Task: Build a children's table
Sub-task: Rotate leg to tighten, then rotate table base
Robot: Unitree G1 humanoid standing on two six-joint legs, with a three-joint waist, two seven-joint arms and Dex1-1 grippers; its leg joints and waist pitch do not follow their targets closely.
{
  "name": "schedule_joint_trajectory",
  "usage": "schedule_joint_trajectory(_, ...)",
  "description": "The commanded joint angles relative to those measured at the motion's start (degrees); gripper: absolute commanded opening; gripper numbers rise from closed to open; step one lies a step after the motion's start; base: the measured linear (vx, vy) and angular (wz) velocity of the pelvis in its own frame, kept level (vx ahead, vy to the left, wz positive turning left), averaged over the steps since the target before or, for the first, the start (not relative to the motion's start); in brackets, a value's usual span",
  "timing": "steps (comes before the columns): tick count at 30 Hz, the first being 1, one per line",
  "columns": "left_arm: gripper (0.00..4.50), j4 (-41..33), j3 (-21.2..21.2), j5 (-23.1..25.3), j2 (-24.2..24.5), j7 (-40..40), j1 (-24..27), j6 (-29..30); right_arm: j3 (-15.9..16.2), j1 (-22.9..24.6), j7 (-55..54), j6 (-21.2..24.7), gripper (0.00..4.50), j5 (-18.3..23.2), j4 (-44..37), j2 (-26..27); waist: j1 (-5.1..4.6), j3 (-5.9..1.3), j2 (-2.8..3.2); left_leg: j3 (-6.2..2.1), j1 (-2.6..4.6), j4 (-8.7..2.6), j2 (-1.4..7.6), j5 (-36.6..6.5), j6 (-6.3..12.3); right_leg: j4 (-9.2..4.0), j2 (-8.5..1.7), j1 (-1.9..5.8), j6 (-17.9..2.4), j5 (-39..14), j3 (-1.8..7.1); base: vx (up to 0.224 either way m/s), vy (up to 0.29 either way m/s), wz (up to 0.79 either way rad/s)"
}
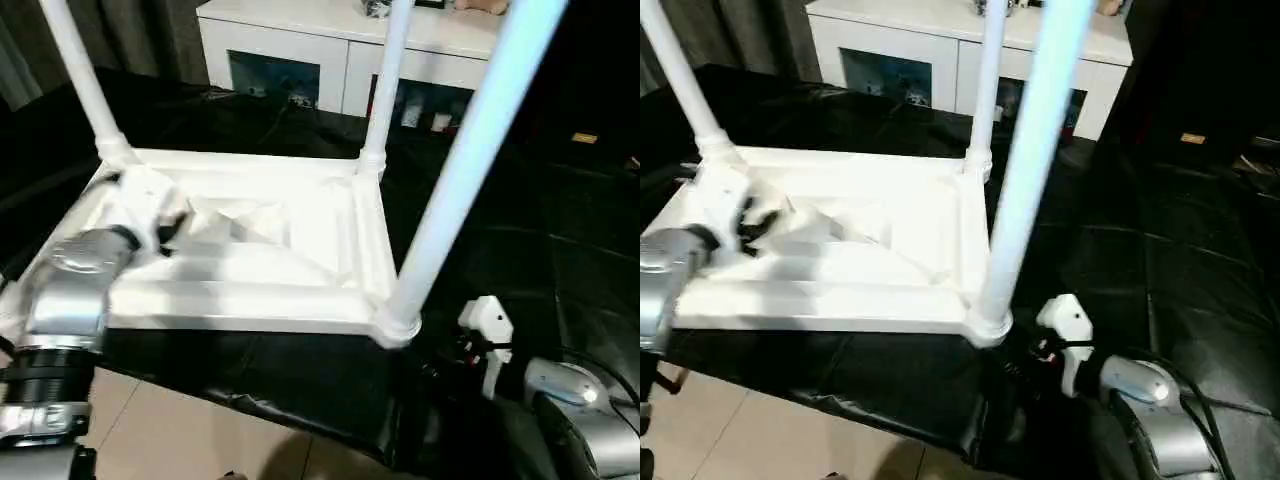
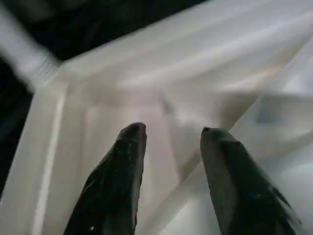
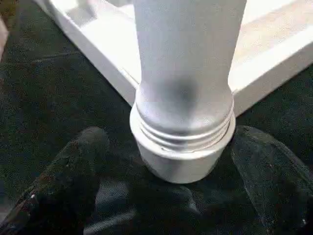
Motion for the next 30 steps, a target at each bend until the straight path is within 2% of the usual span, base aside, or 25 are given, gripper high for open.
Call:
schedule_joint_trajectory(1, 2.25, -1.1, 1.1, 1.3, 0.2, 1.6, 0.6, 1.3, 0.1, 0.1, 0.6, 0.1, 4.23, 0.5, -1.6, 0.0, 0.19, -3.22, 0.61, -0.16, 0.26, -3.97, 1.08, -9.9, 4.05, -2.92, -1.93, 2.86, -13.5, -4.6, 1.94, 0.000, 0.000, 0.00)
schedule_joint_trajectory(4, 2.42, 1.6, 1.5, -2.9, -0.1, 0.9, 0.4, 0.6, 0.1, 0.1, 0.4, 0.4, 4.23, 0.4, -1.8, -0.1, 0.48, -3.18, 0.50, -0.09, 0.34, -3.97, 0.91, -11.6, 3.83, -3.07, -2.02, 2.81, -13.7, -5.7, 1.98, 0.000, 0.000, 0.00)
schedule_joint_trajectory(5, 2.61, 3.5, 1.0, -3.7, 0.4, -0.4, -0.2, -0.2, 0.3, 0.0, 0.6, 0.5, 4.23, 0.3, -1.8, -0.2, 0.59, -3.16, -0.17, -0.03, 0.30, -4.00, 0.90, -11.9, 3.83, -3.19, -2.05, 2.83, -13.5, -6.4, 2.00, 0.000, 0.000, 0.00)
schedule_joint_trajectory(7, 2.66, 5.2, 0.4, -3.7, 0.9, -1.5, -0.8, -0.5, 0.4, -0.2, 0.8, 0.7, 4.23, 0.3, -2.0, -0.4, 0.90, -3.13, 0.24, -0.11, 0.42, -4.07, 0.95, -12.3, 3.59, -3.24, -2.18, 2.70, -12.9, -7.8, 2.05, 0.000, 0.000, 0.00)
schedule_joint_trajectory(8, 2.66, 6.3, -0.1, -3.4, 1.4, -2.1, -1.1, -0.6, 0.5, -0.3, 0.9, 0.9, 4.23, 0.2, -2.1, -0.5, 0.97, -3.09, 0.12, -0.05, 0.44, -4.04, 0.79, -12.5, 3.52, -3.35, -2.08, 2.64, -12.4, -8.5, 2.05, 0.000, 0.000, 0.00)
schedule_joint_trajectory(12, 2.66, 17.5, -2.1, 1.8, 4.4, 0.9, -5.1, -3.6, 0.1, -0.5, 1.0, 0.8, 4.23, 0.1, -2.0, -1.1, 0.93, -3.11, 0.28, -0.31, 0.39, -4.17, 0.69, -13.3, 3.01, -3.58, -2.12, 2.75, -10.3, -10.4, 2.02, 0.000, 0.000, 0.00)
schedule_joint_trajectory(16, 2.66, 23.4, -3.5, 3.0, 4.7, 1.5, -6.6, -6.1, 0.0, -0.3, 0.9, 0.8, 4.23, 0.2, -2.3, -1.1, 1.11, -3.07, 0.26, -0.30, 0.47, -4.24, 0.85, -13.7, 2.48, -3.46, -2.35, 2.73, -11.0, -10.0, 2.06, 0.000, 0.000, 0.00)
schedule_joint_trajectory(18, 2.66, 26.4, -3.0, 0.0, 3.3, -0.5, -8.1, -11.1, 0.0, -0.1, 0.8, 0.9, 4.23, 0.1, -2.6, -1.1, 1.25, -3.09, 0.24, -0.32, 0.49, -4.17, 0.75, -13.9, 2.45, -3.60, -2.43, 2.70, -11.0, -10.6, 2.03, 0.000, 0.000, 0.00)
schedule_joint_trajectory(19, 2.66, 27.8, -3.5, -0.3, 3.1, -1.0, -8.8, -12.4, 0.0, -0.1, 0.8, 0.9, 4.23, 0.1, -2.6, -1.2, 1.32, -3.15, 0.91, -0.36, 0.58, -4.19, 0.83, -14.1, 2.15, -3.49, -2.53, 2.67, -11.3, -10.3, 2.11, 0.000, 0.000, 0.00)
schedule_joint_trajectory(21, 2.66, 29.6, -4.5, 0.0, 3.0, -2.6, -9.5, -14.6, -0.1, 0.0, 0.7, 0.9, 4.23, 0.1, -2.7, -1.3, 1.27, -3.20, 0.51, -0.34, 0.59, -4.20, 0.88, -14.3, 2.12, -3.53, -2.42, 2.68, -11.4, -9.5, 2.07, 0.000, 0.000, 0.00)
schedule_joint_trajectory(22, 2.66, 31.3, -4.9, 0.2, 2.7, -3.4, -10.2, -15.7, -0.1, 0.0, 0.7, 1.0, 4.23, 0.1, -2.8, -1.4, 1.26, -3.27, 0.49, -0.34, 0.41, -4.15, 0.82, -13.5, 2.20, -3.36, -2.41, 2.81, -11.6, -8.3, 2.08, 0.000, 0.000, 0.00)
schedule_joint_trajectory(23, 2.66, 33.3, -5.1, -0.1, 2.4, -5.1, -11.1, -17.6, -0.2, 0.1, 0.7, 1.0, 4.23, 0.1, -2.9, -1.4, 1.34, -3.29, 0.52, -0.32, 0.54, -4.11, 0.80, -13.6, 2.25, -3.39, -2.38, 2.74, -11.6, -7.9, 2.05, 0.000, 0.000, 0.00)
schedule_joint_trajectory(24, 2.66, 33.9, -5.1, -0.3, 2.2, -5.8, -11.3, -18.0, -0.2, 0.1, 0.7, 1.0, 4.23, 0.1, -2.9, -1.5, 1.36, -3.25, 0.35, -0.29, 0.49, -4.07, 0.72, -13.5, 2.41, -3.48, -2.43, 2.79, -11.6, -8.0, 2.07, 0.000, 0.000, 0.00)
schedule_joint_trajectory(27, 2.66, 37.9, -6.0, -0.4, 1.9, -9.6, -13.1, -19.4, -0.3, 0.2, 0.8, 1.1, 4.23, 0.1, -3.2, -1.8, 1.47, -3.31, 0.39, -0.38, 0.46, -4.12, 0.86, -13.3, 2.12, -3.23, -2.58, 2.93, -12.0, -7.5, 2.05, 0.000, 0.000, 0.00)
schedule_joint_trajectory(30, 2.66, 40.9, -6.1, -0.5, 1.0, -9.3, -14.9, -21.1, -0.6, 0.4, 0.8, 1.3, 4.23, 0.3, -3.5, -2.2, 1.44, -3.31, 0.45, -0.31, 0.48, -4.03, 0.85, -12.9, 2.32, -3.15, -2.58, 2.98, -12.3, -6.6, 2.09, 0.000, 0.000, 0.00)
